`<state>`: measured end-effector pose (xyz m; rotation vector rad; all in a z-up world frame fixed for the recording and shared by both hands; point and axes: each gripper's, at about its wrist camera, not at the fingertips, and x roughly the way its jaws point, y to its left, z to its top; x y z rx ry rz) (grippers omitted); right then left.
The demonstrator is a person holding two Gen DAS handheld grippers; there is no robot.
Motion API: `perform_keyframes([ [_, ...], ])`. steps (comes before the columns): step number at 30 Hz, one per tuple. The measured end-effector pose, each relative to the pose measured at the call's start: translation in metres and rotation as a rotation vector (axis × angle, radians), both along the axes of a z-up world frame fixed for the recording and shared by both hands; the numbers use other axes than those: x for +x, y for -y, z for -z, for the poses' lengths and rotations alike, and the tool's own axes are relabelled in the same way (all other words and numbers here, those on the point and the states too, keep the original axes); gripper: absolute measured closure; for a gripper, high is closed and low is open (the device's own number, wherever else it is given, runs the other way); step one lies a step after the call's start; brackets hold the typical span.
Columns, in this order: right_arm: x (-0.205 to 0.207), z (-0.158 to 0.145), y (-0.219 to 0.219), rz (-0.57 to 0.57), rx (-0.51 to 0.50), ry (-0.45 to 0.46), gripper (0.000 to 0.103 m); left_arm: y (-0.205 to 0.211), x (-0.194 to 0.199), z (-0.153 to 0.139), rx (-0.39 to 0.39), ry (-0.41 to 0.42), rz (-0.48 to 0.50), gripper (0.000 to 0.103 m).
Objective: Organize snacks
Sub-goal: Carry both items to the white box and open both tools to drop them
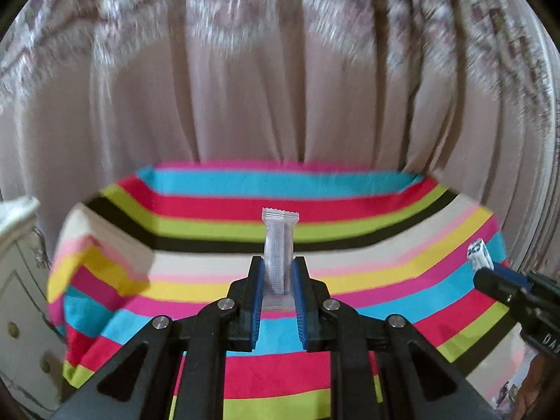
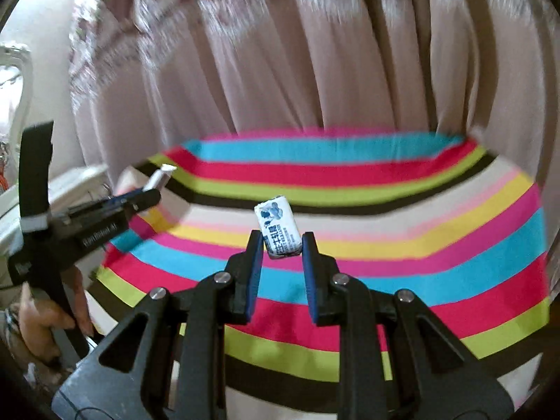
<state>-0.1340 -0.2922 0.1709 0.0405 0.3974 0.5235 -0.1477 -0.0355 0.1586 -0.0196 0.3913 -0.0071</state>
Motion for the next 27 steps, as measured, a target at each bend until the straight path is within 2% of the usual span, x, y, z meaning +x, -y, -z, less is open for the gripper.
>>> perform_keyframes([
  [5, -0.053, -0.036, 0.007, 0.006, -0.005, 0.097, 0.077, 0.007, -0.058, -0.043, 0.004, 0.087, 0.061, 0.086],
  [9, -0.089, -0.043, 0.014, 0.026, -0.028, 0.127, 0.077, 0.023, -0.097, -0.052, 0.003, 0.107, 0.119, 0.086],
  [15, -0.139, -0.053, 0.038, 0.054, -0.039, 0.184, 0.077, 0.046, -0.148, -0.069, 0.049, 0.173, 0.178, 0.085],
  [23, -0.185, -0.060, 0.078, 0.140, -0.036, 0.227, 0.077, 0.087, -0.192, -0.089, 0.117, 0.272, 0.277, 0.085],
  [27, -0.202, -0.060, 0.102, 0.191, -0.029, 0.234, 0.077, 0.107, -0.206, -0.091, 0.147, 0.297, 0.329, 0.085],
])
